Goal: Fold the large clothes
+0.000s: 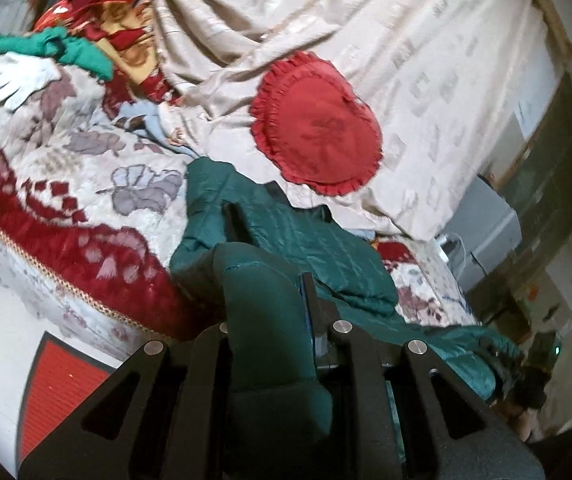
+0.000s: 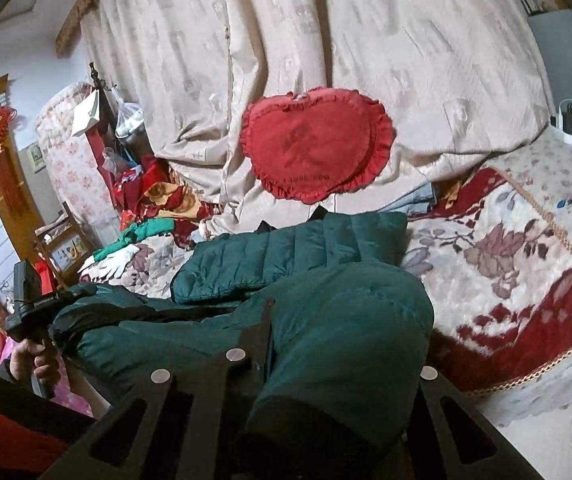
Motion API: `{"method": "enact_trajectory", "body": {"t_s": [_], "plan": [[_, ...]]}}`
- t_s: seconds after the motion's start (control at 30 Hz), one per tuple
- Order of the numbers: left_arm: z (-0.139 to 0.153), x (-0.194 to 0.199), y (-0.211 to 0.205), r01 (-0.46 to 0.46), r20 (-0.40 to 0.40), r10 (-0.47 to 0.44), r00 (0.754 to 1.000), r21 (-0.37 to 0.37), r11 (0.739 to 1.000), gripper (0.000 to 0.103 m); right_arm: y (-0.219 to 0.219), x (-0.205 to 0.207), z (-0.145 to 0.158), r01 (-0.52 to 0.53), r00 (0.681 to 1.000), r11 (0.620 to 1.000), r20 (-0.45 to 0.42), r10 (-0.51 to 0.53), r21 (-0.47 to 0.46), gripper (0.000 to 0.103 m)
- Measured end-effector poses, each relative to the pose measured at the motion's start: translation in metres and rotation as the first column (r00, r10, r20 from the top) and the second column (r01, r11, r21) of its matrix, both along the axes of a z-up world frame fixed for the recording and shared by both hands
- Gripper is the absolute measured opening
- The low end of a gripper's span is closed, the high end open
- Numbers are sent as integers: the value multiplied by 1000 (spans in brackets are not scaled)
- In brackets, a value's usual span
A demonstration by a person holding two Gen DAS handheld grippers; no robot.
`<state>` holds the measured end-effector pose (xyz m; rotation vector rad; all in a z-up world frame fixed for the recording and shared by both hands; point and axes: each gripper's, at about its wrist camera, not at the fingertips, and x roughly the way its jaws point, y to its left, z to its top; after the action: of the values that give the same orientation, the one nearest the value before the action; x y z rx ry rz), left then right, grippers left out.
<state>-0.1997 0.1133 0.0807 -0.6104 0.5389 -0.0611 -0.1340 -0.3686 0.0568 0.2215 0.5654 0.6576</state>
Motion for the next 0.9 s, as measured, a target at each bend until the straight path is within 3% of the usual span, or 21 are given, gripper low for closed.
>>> {"method": "enact_trajectory", "body": {"t_s": [0.17,0.37,0.53,0.7,0.77,0.9], "plan": [[2,9,1,-30,29,30,999,5,1000,14,3,8,2,1,1000,1000,25,-1,4,14],[14,32,11,-119,62,122,991,-48,992,14,14,39,12,32,997,999,68,-32,10,14],[36,71,17,-175,114,176,978,-18,984,14,31,81,31,66,989,997,131,-71,39,14],[26,150,37,-194,58,193,979,8,981,16,55,158,33,76,991,996,109,-81,50,14],[6,188,45,-196,5,196,981,50,979,16,68,198,24,87,994,995,62,-89,39,14],[-58,254,67,-197,-159,204,966,59,979,19,94,271,-13,107,992,994,-71,-106,7,14]]}}
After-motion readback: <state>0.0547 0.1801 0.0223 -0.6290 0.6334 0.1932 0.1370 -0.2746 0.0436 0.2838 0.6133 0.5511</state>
